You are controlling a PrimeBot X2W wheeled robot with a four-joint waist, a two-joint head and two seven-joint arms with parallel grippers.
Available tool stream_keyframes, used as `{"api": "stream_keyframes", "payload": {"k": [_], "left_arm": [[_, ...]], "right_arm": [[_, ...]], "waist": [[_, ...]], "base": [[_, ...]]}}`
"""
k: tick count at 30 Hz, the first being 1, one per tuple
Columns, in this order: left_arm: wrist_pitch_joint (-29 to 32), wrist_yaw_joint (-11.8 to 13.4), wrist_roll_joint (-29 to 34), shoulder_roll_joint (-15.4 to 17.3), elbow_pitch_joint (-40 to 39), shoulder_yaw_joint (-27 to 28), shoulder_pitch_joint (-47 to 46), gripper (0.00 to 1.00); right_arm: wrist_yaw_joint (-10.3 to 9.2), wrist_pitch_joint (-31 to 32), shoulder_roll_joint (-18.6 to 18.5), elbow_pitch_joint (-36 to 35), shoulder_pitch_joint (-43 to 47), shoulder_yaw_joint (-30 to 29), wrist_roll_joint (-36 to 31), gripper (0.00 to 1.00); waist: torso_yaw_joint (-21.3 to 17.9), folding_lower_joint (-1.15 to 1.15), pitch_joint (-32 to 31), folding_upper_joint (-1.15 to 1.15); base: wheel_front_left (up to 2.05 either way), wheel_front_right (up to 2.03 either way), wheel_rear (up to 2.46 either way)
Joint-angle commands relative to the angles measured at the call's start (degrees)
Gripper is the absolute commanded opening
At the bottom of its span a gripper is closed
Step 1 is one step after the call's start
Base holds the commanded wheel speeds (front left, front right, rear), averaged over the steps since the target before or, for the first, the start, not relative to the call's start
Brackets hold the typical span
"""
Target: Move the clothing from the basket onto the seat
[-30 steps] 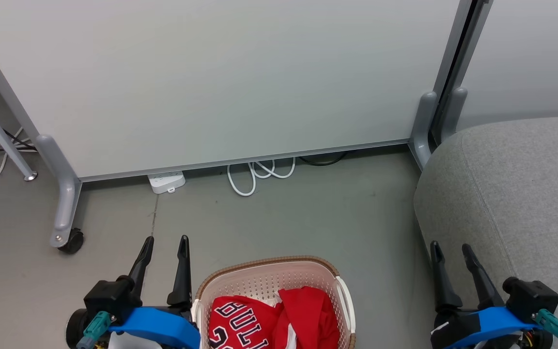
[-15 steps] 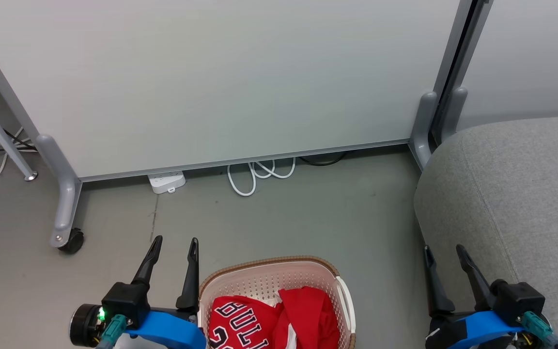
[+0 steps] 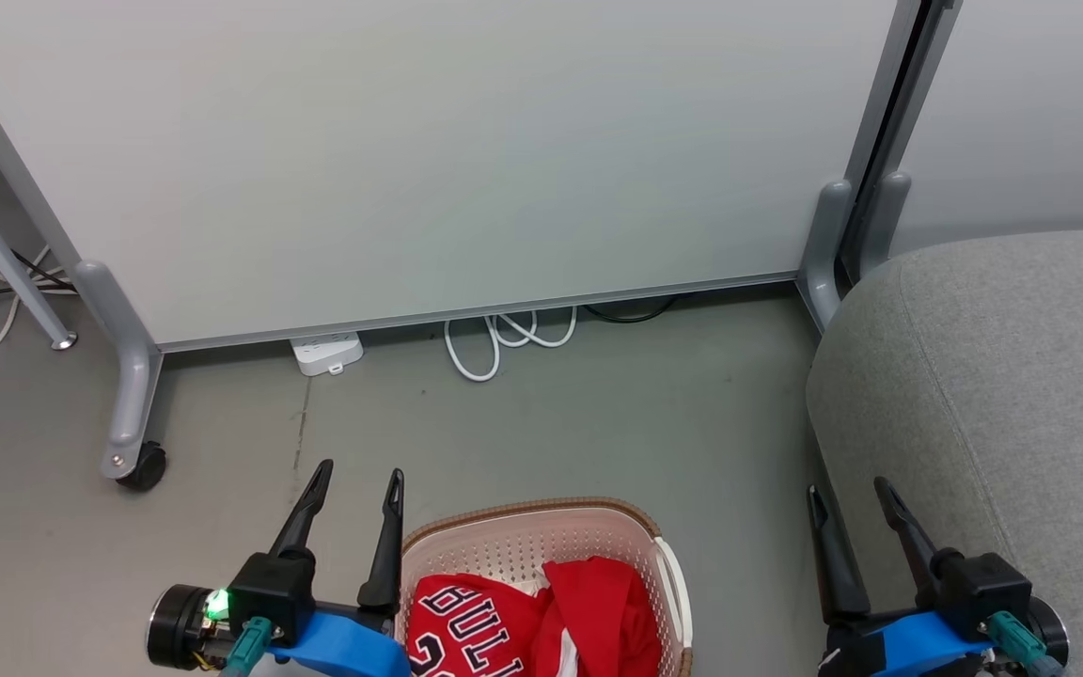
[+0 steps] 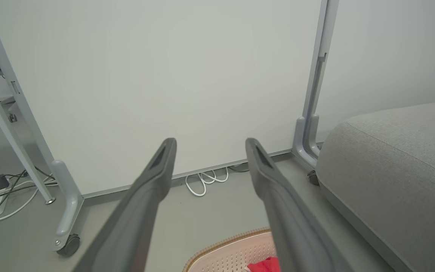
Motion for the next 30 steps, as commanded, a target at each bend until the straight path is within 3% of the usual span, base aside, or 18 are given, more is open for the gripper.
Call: {"api": "stream_keyframes", "payload": {"k": [1, 23, 30], "left_arm": [[-0.53, 0.17, 0.98, 0.33, 0.25, -0.1, -0.6, 1.0], [-0.48, 0.11, 0.05, 0.32, 1.46, 0.19, -0.33, 1.0], [-0.45, -1.36, 1.27, 0.31, 3.45, -0.89, -2.48, 1.0]], "right_arm": [[0.0, -0.39, 0.14, 0.21, -0.29, 0.2, -1.13, 1.0], [-0.01, -0.38, 0.14, 1.39, -0.77, 0.15, -0.52, 1.0], [-0.01, -0.38, 0.18, 1.35, -1.39, 0.36, -0.23, 1.0]], "waist": [[0.04, 0.0, -0.01, 0.0], [-0.16, 0.0, 0.02, 0.0], [-0.75, 0.0, 1.16, 0.0]], "base": [[0.0, 0.0, 0.0], [0.0, 0.0, 0.0], [0.0, 0.0, 0.0]]}}
